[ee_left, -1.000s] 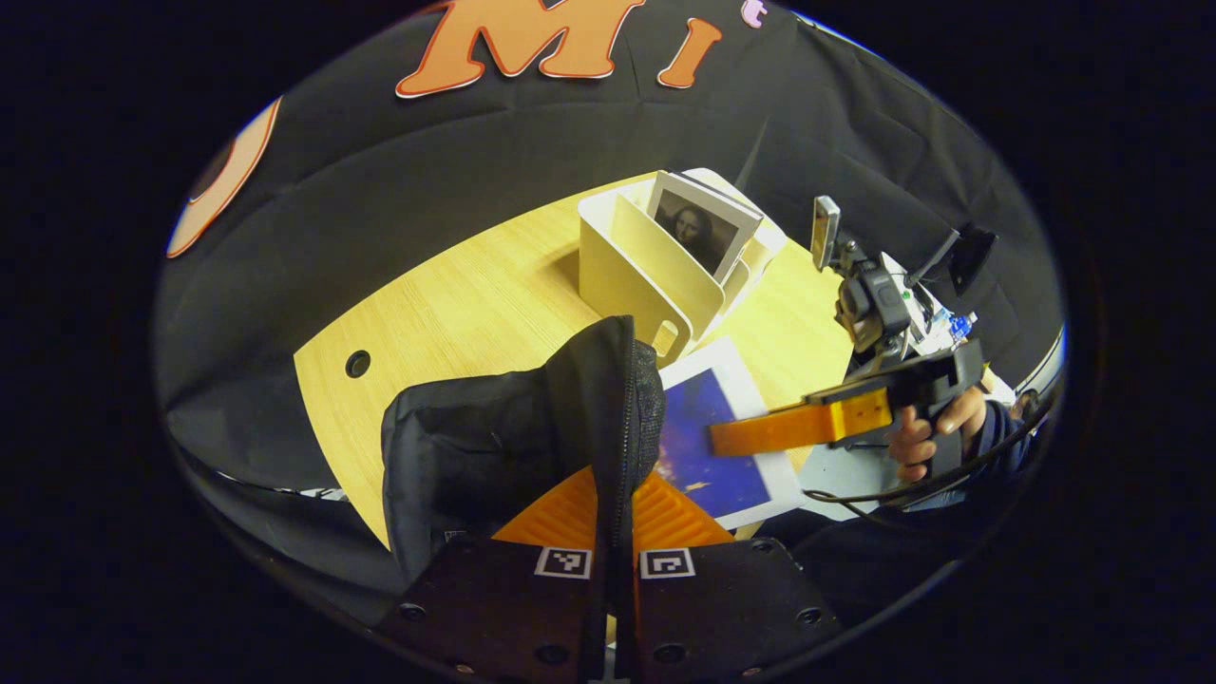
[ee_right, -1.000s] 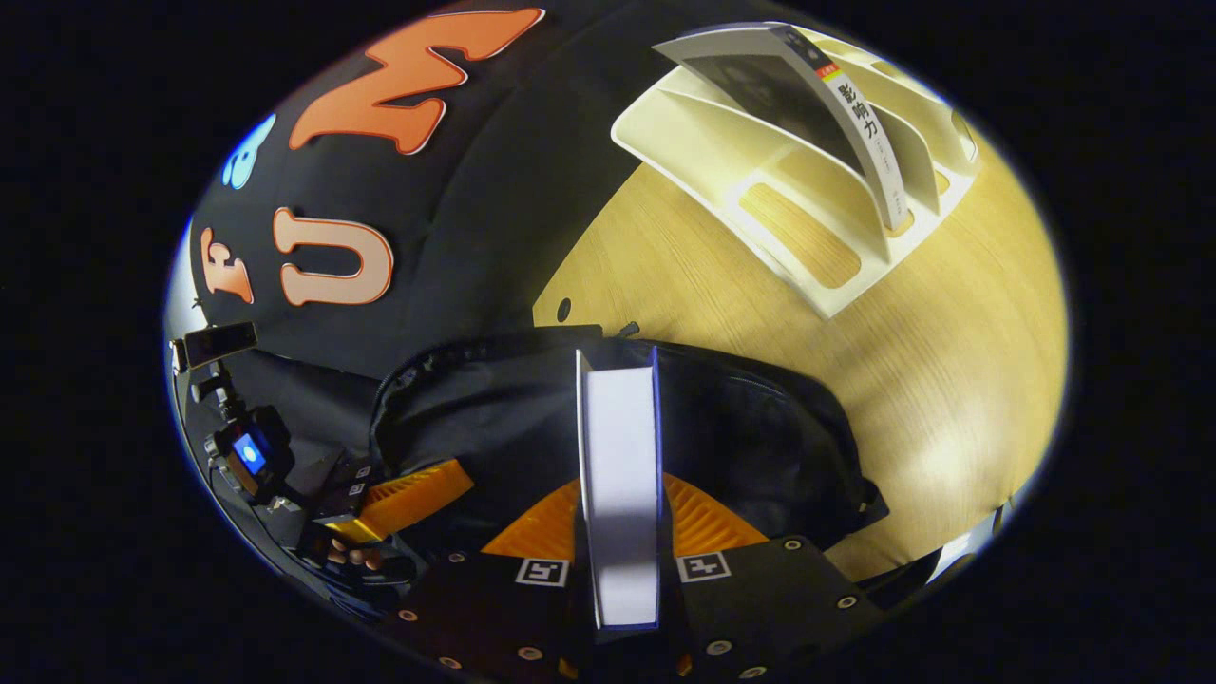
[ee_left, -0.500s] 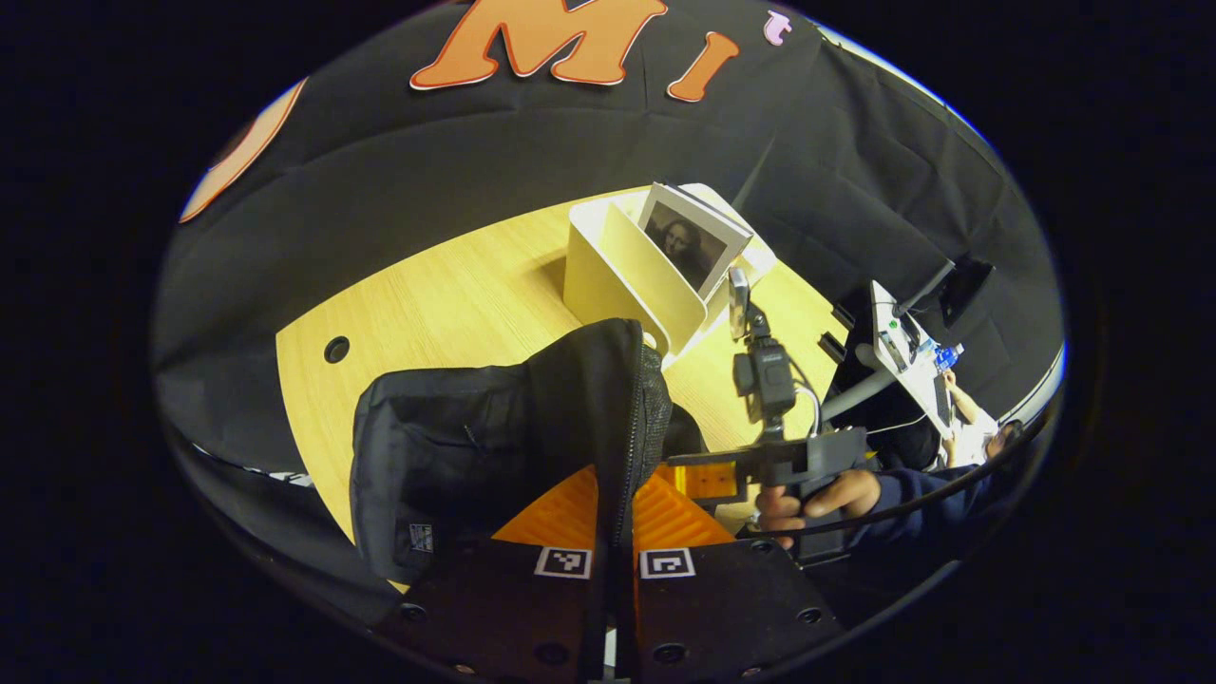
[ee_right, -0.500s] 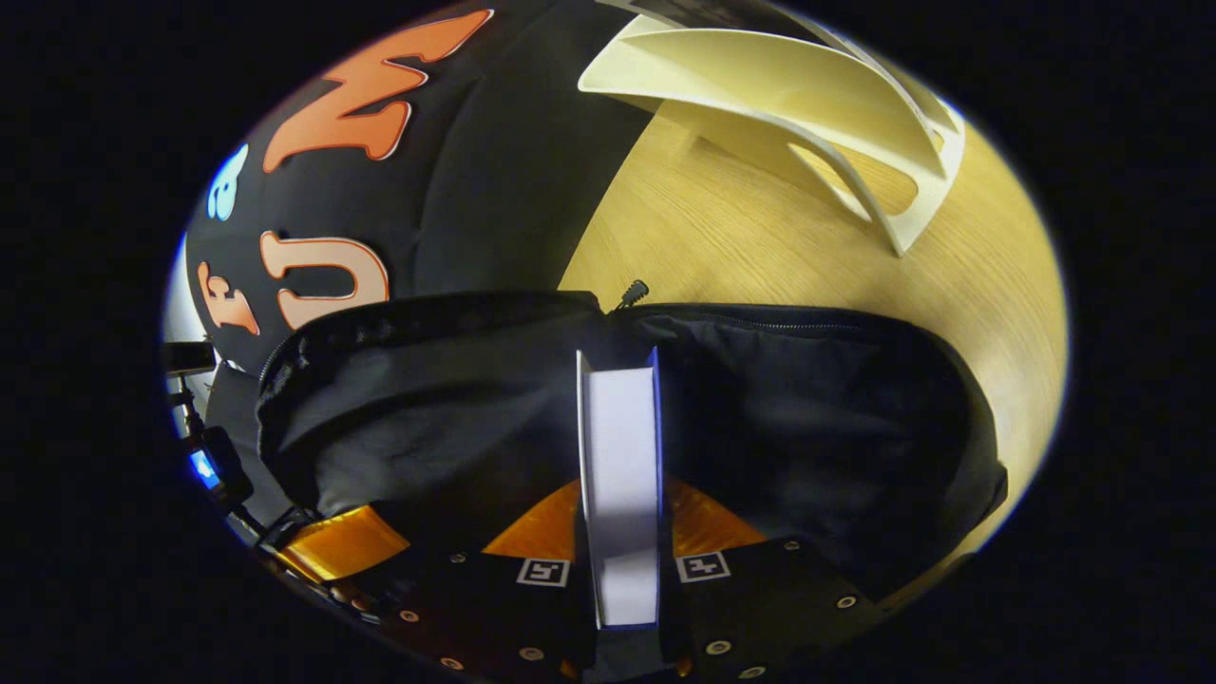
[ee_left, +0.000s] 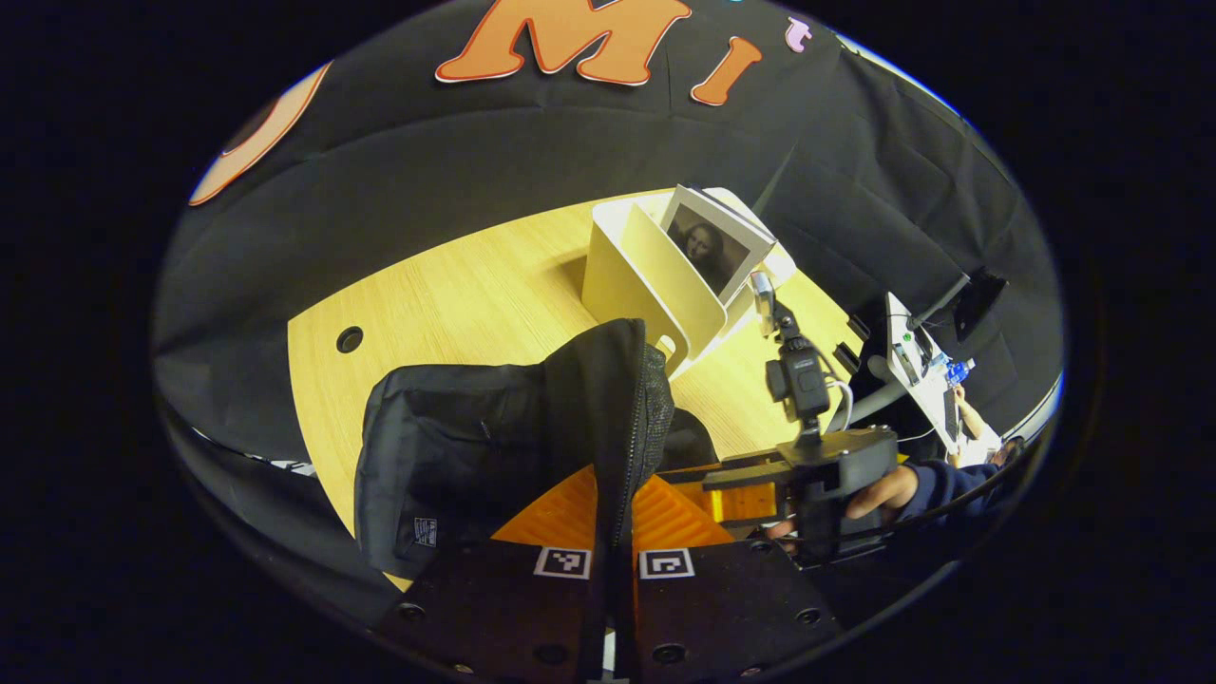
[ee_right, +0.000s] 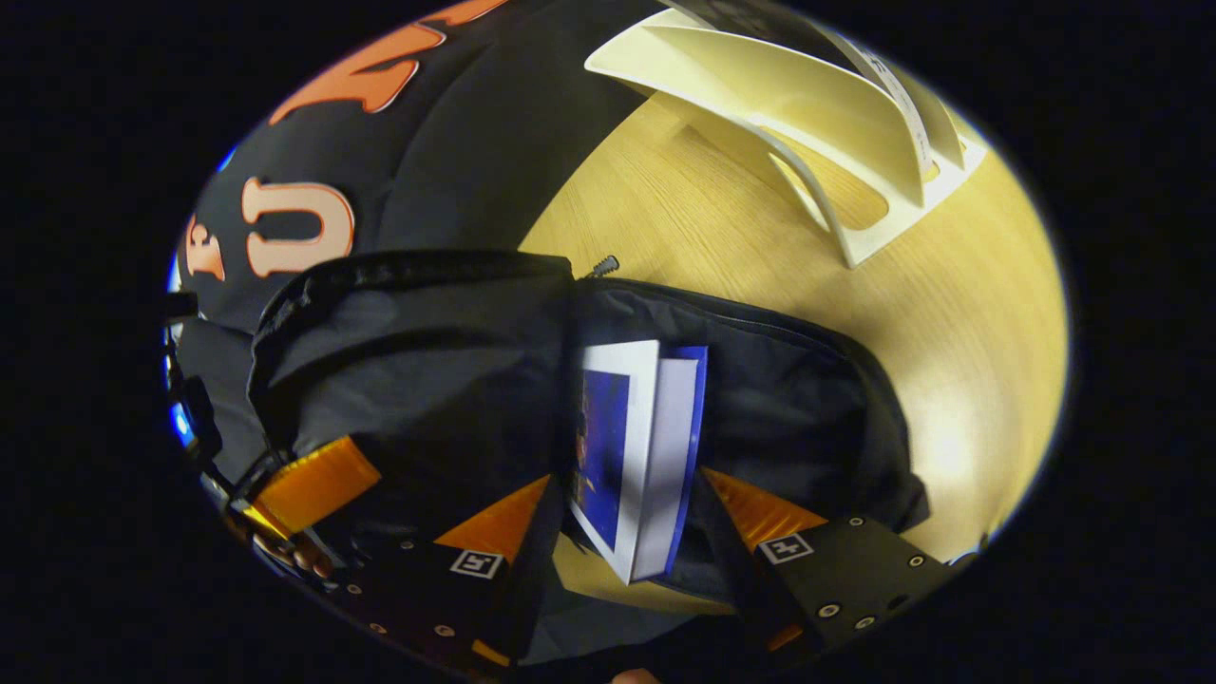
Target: Open the schoolbag, grab two books from the bookshelf and put them into the schoolbag.
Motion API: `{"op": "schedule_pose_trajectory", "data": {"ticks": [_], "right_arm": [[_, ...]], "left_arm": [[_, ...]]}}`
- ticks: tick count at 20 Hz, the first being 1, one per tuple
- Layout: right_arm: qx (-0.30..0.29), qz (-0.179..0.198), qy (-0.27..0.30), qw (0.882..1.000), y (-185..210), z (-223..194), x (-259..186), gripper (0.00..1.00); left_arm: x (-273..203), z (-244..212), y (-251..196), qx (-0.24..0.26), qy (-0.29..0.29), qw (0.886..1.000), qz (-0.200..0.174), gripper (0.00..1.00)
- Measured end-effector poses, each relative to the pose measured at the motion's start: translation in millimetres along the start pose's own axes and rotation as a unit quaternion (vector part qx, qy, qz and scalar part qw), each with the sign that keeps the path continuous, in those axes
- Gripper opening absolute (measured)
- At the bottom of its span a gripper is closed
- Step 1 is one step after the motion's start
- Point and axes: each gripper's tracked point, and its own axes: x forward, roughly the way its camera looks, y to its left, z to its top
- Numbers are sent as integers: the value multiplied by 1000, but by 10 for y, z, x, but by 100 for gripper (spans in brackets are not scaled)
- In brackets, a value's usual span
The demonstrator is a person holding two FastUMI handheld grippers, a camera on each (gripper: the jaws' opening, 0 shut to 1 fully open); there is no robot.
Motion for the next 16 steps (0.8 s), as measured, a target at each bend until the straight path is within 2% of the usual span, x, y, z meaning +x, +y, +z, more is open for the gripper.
{"op": "schedule_pose_trajectory", "data": {"ticks": [2, 5, 6, 10, 16], "right_arm": [[-37, -20, 11, 999, -125, -9, -220, 87], [-55, -37, 17, 998, -231, 63, -581, 90], [-64, -54, 19, 996, -325, 112, -709, 95], [-114, -121, -3, 986, -645, 541, -1329, 97], [-185, -185, -6, 965, -786, 1229, -2030, 98]], "left_arm": [[27, -10, -18, 5, 3, 1000, 3, 5], [53, -23, -45, 3, 3, 1000, 9, 5], [44, -24, -58, 1, 2, 1000, 11, 5], [88, -28, -68, -12, 3, 1000, 21, 5], [148, -65, -90, -40, 2, 998, 40, 5]]}}
